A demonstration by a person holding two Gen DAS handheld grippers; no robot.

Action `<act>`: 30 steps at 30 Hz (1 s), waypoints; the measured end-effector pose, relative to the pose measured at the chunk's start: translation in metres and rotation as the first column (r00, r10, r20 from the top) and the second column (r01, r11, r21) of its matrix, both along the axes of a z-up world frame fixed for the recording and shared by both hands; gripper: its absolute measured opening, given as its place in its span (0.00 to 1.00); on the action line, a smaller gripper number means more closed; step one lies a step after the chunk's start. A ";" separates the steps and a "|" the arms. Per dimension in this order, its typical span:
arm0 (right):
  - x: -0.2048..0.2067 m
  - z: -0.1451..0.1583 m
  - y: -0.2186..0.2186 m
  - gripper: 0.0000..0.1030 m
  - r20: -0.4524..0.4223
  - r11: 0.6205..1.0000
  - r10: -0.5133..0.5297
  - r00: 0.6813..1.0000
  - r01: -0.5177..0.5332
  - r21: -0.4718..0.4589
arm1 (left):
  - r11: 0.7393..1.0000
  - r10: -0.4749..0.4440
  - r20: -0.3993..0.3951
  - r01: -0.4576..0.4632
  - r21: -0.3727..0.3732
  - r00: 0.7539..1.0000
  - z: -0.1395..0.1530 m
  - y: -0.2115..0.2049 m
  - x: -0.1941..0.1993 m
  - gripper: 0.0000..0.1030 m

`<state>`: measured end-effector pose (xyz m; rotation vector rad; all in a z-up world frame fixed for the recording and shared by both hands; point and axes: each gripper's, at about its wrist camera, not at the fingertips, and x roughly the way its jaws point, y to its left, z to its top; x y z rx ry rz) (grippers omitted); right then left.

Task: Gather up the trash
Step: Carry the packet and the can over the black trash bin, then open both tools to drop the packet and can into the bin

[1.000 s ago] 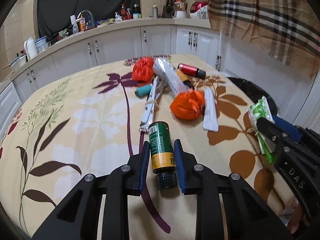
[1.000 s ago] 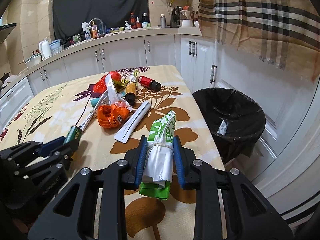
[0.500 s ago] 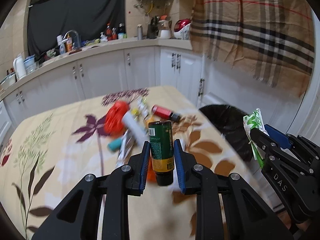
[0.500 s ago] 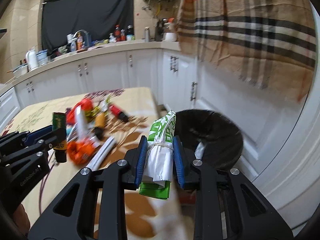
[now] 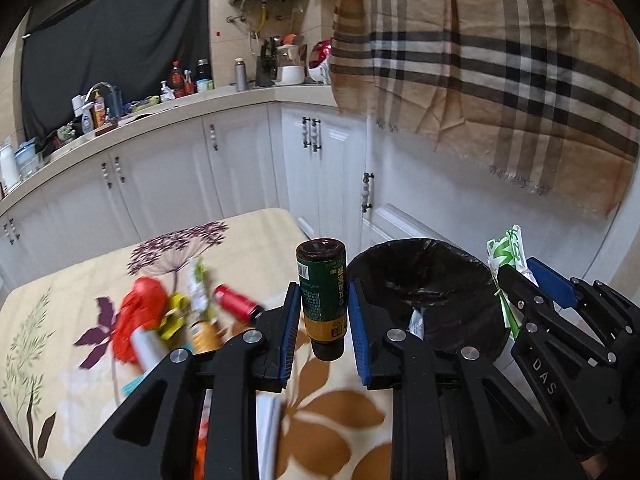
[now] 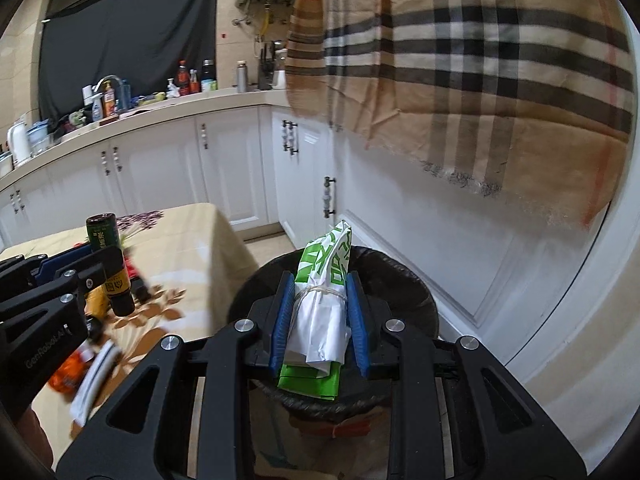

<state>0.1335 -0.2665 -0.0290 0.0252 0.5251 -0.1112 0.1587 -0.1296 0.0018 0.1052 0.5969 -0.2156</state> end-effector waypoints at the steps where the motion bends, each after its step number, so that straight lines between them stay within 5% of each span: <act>1: 0.006 -0.002 -0.004 0.25 -0.004 1.000 -0.005 1.000 0.005 0.002 | 1.000 -0.002 -0.002 0.002 0.005 1.000 -0.001 -0.004 0.005 0.24; 18: 0.075 -0.044 -0.052 0.24 -0.069 0.995 -0.086 0.994 0.089 0.040 | 0.997 -0.014 -0.074 0.019 0.078 0.997 -0.034 -0.066 0.082 0.25; 23: 0.082 -0.053 -0.059 0.24 -0.082 0.993 -0.104 0.991 0.108 0.049 | 0.996 -0.004 -0.102 0.013 0.086 0.995 -0.042 -0.068 0.090 0.40; 30: 0.079 -0.052 -0.057 0.25 -0.085 0.993 -0.100 0.991 0.105 0.050 | 0.998 0.008 -0.101 -0.001 0.069 0.995 -0.038 -0.061 0.087 0.44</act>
